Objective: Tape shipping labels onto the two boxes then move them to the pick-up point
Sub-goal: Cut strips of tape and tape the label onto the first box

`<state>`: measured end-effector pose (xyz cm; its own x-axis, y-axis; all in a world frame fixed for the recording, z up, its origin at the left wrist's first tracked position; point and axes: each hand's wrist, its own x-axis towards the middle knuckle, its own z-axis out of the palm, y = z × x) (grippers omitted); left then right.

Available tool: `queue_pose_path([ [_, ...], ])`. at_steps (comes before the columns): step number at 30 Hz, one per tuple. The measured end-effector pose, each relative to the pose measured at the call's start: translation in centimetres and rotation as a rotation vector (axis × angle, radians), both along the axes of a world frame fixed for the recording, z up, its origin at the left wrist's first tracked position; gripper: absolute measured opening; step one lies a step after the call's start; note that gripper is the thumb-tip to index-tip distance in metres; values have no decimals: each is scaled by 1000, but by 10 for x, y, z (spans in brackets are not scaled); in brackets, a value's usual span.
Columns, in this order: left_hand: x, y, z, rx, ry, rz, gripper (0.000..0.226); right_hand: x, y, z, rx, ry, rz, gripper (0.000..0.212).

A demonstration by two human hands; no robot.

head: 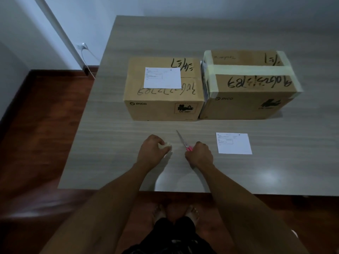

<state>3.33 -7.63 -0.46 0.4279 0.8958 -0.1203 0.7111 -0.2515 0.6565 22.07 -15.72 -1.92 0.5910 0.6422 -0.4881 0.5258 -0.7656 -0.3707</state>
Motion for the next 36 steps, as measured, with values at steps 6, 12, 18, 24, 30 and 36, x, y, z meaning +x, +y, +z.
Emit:
queue_pose_path([
  [6, 5, -1, 14, -28, -42, -10, 26, 6, 6, 14, 134, 66, -65, 17],
  [12, 20, 13, 42, -60, -182, 21, 25, 18, 36, 69, 518, 439, -44, 18],
  [18, 38, 31, 79, 1, -298, 20, 28, 27, 66, 123, 610, 500, 80, 22],
  [24, 50, 48, 104, 3, -322, -31, 31, 39, 83, 148, 681, 493, 156, 22],
  [30, 55, 57, 114, -45, -384, -92, 50, 46, 96, 158, 689, 391, 244, 3],
  [36, 67, 64, 118, -230, -512, 8, 80, 47, 108, 161, 747, 301, 293, 7],
])
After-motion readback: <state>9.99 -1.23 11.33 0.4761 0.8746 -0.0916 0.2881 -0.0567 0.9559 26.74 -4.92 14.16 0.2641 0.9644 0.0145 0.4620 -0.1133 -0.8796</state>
